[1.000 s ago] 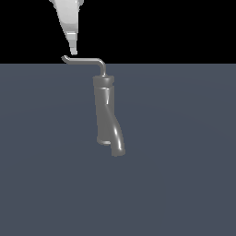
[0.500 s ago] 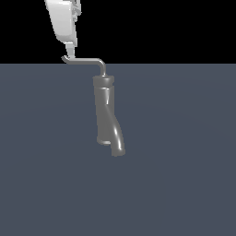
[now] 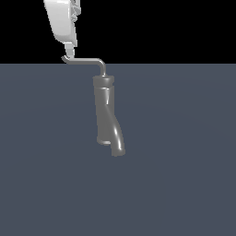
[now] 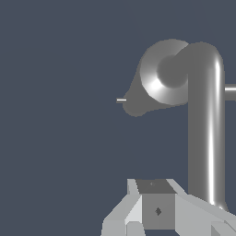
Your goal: Turn on the faucet by rotating a designated handle.
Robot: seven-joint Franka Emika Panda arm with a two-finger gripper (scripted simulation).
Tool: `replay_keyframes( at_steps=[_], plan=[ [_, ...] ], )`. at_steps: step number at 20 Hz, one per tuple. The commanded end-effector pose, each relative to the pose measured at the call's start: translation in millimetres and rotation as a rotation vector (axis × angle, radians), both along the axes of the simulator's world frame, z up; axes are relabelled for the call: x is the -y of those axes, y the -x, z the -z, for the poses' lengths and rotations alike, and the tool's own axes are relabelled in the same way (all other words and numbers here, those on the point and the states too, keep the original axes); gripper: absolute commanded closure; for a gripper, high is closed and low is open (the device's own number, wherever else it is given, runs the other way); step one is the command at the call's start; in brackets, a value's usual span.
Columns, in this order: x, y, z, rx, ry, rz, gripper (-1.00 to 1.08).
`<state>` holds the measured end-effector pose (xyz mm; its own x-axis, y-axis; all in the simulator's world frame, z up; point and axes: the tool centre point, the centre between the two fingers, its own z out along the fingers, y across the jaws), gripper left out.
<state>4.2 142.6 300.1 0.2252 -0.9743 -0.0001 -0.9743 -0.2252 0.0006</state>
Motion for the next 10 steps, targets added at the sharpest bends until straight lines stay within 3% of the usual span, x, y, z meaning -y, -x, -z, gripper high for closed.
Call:
replay_keyframes(
  at_steps=[1,10],
  plan=[
    [1,7,0,0.000,0.000,0.000,1.08],
    [6,35,0,0.000,0.000,0.000,1.08]
  ],
)
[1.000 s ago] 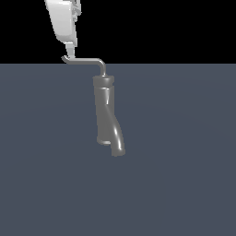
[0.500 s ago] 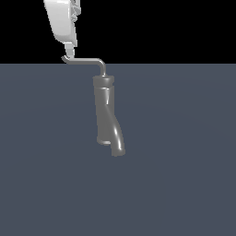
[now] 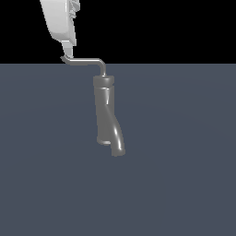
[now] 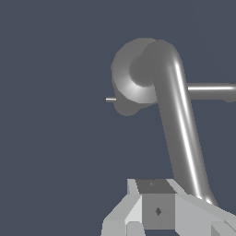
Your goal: Turn on the faucet by rotating a designated handle.
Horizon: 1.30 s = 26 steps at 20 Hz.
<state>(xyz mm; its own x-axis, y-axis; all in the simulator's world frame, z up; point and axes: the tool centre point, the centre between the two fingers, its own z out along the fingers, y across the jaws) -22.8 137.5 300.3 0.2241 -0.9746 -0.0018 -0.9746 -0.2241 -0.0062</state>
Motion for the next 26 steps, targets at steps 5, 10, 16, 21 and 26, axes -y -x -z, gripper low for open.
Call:
replay_keyframes(
  at_steps=[5,10,16,21,26],
  plan=[
    [3,24,0,-0.006,0.003,-0.001,1.08],
    [6,37,0,-0.006,0.003,0.000,1.08],
    [18,44,0,-0.002,0.001,-0.003,1.08],
    [33,56,0,-0.003,0.002,-0.003,1.08],
    [49,68,0,-0.004,0.002,-0.002,1.08]
  ],
)
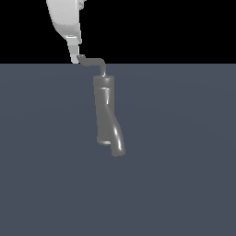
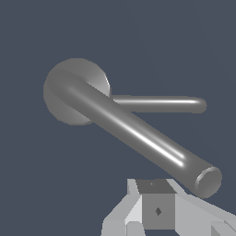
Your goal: Turn on the faucet by rotating a designated handle.
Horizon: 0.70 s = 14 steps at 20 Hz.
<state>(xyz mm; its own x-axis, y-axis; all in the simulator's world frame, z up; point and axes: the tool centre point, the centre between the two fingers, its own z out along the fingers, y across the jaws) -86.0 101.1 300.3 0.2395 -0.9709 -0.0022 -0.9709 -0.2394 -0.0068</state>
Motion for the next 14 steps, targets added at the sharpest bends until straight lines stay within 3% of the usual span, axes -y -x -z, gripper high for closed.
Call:
replay_keyframes(
  at_steps=[1,6,8,14],
  plan=[
    [16,7,0,-0.005,0.003,0.014,1.08],
    [32,20,0,-0.006,0.003,0.015,1.08],
    [22,17,0,-0.002,0.002,0.002,1.08],
    [60,13,0,-0.004,0.003,0.008,1.08]
  ],
)
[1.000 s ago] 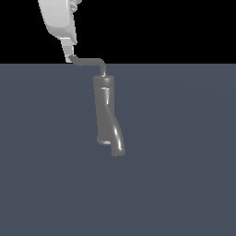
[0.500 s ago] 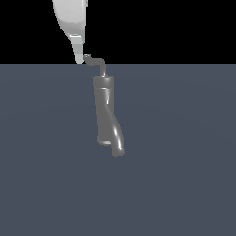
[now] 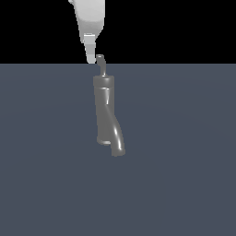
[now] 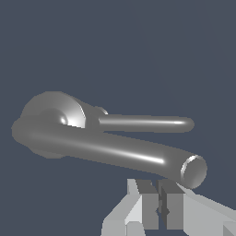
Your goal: Turn on the faucet by rotating a designated handle.
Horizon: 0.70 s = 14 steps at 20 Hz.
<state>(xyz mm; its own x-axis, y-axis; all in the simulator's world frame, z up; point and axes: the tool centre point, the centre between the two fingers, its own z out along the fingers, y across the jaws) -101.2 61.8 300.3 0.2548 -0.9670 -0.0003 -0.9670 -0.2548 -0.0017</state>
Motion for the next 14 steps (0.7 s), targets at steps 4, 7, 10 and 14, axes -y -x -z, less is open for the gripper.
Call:
replay_keyframes(
  at_steps=[4,7,10,14],
  plan=[
    [46,-5,0,0.000,0.000,0.027,1.08],
    [65,-7,0,-0.001,0.001,0.030,1.08],
    [45,-7,0,-0.003,0.001,-0.011,1.08],
    [58,-19,0,-0.002,0.001,-0.004,1.08]
  ],
)
